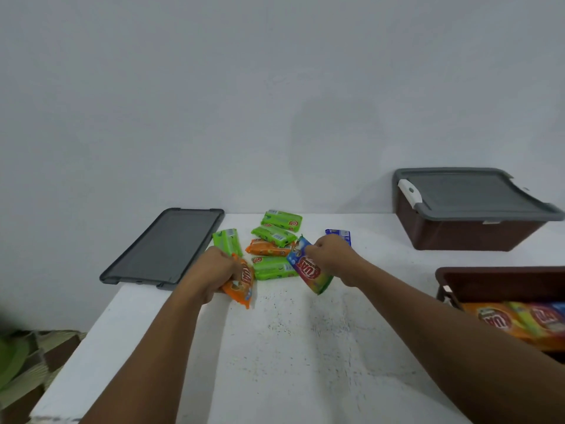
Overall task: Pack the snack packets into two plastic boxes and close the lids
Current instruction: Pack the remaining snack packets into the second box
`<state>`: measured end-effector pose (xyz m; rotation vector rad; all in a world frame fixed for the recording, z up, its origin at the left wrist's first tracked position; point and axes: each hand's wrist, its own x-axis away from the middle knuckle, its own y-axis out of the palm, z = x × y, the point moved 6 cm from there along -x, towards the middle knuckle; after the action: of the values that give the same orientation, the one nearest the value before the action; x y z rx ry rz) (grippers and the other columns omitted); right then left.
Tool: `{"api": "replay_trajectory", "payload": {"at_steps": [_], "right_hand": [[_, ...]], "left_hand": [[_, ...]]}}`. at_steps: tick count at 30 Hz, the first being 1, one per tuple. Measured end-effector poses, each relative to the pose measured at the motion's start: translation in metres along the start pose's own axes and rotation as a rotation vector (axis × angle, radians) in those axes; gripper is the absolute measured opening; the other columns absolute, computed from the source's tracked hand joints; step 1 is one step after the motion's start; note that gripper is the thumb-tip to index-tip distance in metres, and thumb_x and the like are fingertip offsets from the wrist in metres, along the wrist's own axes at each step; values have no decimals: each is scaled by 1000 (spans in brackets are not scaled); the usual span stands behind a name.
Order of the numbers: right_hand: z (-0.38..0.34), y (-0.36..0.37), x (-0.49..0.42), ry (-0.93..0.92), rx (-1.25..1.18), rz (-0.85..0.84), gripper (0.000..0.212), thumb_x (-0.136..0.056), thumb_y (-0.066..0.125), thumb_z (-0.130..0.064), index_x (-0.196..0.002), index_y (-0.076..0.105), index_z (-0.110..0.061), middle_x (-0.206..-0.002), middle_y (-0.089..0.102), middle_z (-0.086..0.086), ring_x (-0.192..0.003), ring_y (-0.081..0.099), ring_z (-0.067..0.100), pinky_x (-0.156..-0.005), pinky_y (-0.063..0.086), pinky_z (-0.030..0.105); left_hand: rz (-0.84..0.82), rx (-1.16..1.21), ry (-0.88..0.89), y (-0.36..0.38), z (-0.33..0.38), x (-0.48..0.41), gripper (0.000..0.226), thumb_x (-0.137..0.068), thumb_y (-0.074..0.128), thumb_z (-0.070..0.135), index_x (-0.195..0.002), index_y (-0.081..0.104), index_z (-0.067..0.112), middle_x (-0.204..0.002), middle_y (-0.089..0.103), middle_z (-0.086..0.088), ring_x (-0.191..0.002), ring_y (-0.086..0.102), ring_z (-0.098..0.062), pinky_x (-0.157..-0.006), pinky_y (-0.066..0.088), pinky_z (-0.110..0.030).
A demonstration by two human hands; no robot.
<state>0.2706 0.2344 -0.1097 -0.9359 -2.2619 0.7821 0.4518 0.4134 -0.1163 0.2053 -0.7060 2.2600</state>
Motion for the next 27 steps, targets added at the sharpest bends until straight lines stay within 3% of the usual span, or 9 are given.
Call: {"api": "replay_trajectory", "payload": {"at_steps": [2, 6, 11, 13, 15, 17, 20, 22, 27], "right_hand": [[3, -8, 6, 24, -40, -65, 32, -98, 56, -28, -119, 64, -5, -109, 68, 14, -96, 70, 27, -79, 59, 30], [14, -34, 25, 51, -153, -137, 24, -93, 60, -20, -114, 63, -8, -104, 71, 10, -93, 72, 24, -87, 60, 38], [28, -82, 59, -37, -284, -188, 20, -93, 53, -9, -111, 63, -4, -100, 72, 16, -80, 70, 21, -77, 58, 33], [37, -104, 71, -76, -352, -172, 25, -93, 56, -14, -114, 63, -2, -94, 73, 13, -75, 69, 20, -74, 55, 34], [49, -128, 82, -148, -395, -157, 36, -88, 71, -32, -114, 64, -7, -91, 74, 9, -75, 70, 19, -71, 55, 33], [61, -154, 93, -229, -324, -134, 61, -72, 84, -53, -117, 63, -18, -99, 76, 2, -82, 73, 15, -73, 58, 31], [83, -193, 112, -305, -119, -53, 84, -58, 91, -57, -125, 51, -28, -108, 72, -5, -90, 73, 11, -84, 59, 33], [99, -215, 125, -333, -41, -32, 75, -63, 90, -51, -122, 49, -31, -107, 71, -8, -89, 72, 8, -84, 58, 32], [151, -258, 146, -405, 27, 18, 52, -69, 90, -40, -109, 58, -31, -101, 71, -8, -88, 70, 9, -84, 58, 33]], "left_hand": [[-10, 6, 7, 5, 5, 10, 23, -71, 59, -10, -69, 47, 9, -80, 56, -20, -71, 63, -33, -61, 51, -38], [-36, 98, 9, 15, 25, 29, 28, -80, 54, -14, -95, 50, 10, -98, 64, -23, -78, 67, -35, -63, 52, -36], [-68, 202, 212, 61, 77, 67, 37, -86, 43, -6, -107, 60, 19, -82, 70, -8, -58, 63, -16, -52, 48, -26], [-82, 297, 270, 87, 99, 81, 33, -89, 46, 1, -107, 65, 21, -80, 68, -5, -61, 61, -16, -55, 50, -28], [-91, 316, 318, 114, 118, 95, 18, -92, 62, 24, -109, 67, 22, -82, 67, 0, -71, 61, -18, -59, 52, -32], [-118, 247, 387, 141, 136, 108, 40, -83, 76, 46, -114, 63, 24, -87, 65, 4, -73, 62, -14, -53, 49, -27], [-167, 81, 532, 184, 162, 134, 56, -74, 89, 32, -118, 54, 25, -97, 64, 0, -78, 64, -12, -55, 52, -23], [-153, -33, 607, 211, 176, 147, 59, -72, 88, 29, -117, 50, 25, -102, 63, 1, -84, 66, -12, -64, 54, -27], [-205, -135, 751, 274, 197, 170, 65, -64, 87, 46, -118, 53, 32, -108, 64, 10, -94, 65, -9, -71, 54, -25]]}}
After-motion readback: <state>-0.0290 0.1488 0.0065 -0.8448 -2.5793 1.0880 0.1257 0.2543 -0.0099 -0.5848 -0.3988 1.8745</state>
